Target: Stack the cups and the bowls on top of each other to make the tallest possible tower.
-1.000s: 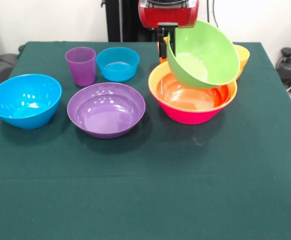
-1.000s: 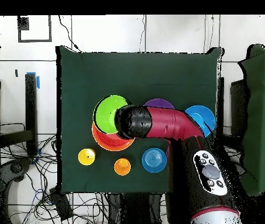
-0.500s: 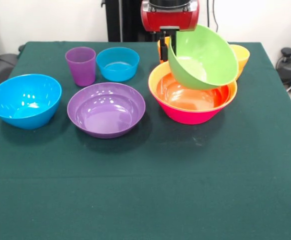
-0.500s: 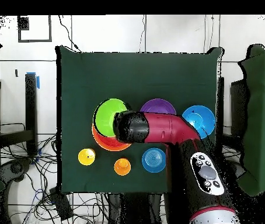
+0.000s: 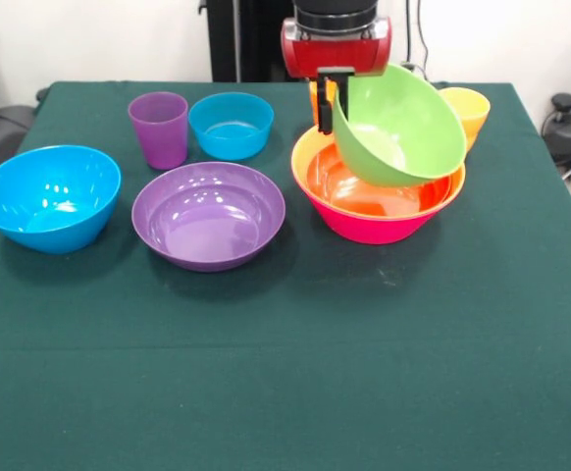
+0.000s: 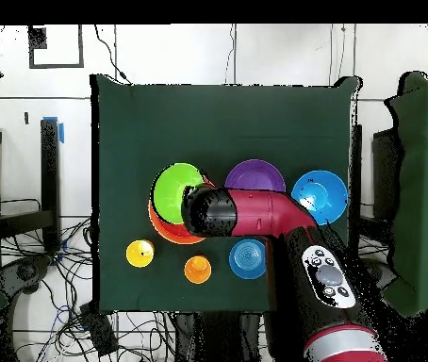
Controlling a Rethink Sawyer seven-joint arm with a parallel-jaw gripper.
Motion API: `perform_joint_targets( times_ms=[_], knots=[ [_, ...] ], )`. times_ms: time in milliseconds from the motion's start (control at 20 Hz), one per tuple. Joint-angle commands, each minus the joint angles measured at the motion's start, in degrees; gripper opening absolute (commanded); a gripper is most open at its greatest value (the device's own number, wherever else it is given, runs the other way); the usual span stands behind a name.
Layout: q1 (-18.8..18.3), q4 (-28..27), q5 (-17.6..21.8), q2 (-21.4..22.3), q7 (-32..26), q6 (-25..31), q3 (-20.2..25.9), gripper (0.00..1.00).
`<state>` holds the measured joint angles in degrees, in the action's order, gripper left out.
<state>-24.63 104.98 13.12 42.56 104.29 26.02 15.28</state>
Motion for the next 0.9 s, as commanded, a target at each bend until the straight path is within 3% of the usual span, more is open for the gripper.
perform_joint_targets(
  times_ms=[50,350,600,900],
  knots=[
    [0.5,1.8,3.8,-4.1,0.7,-3.7,3.1,0.0],
    [0.2,2.3,4.6,-6.1,1.3,-6.9,2.9,0.0],
    [-0.6,6.8,4.3,-2.8,2.4,-8.0,3.1,0.0],
    [-0.3,8.9,4.3,-2.7,3.9,-11.2,2.4,0.0]
  ],
)
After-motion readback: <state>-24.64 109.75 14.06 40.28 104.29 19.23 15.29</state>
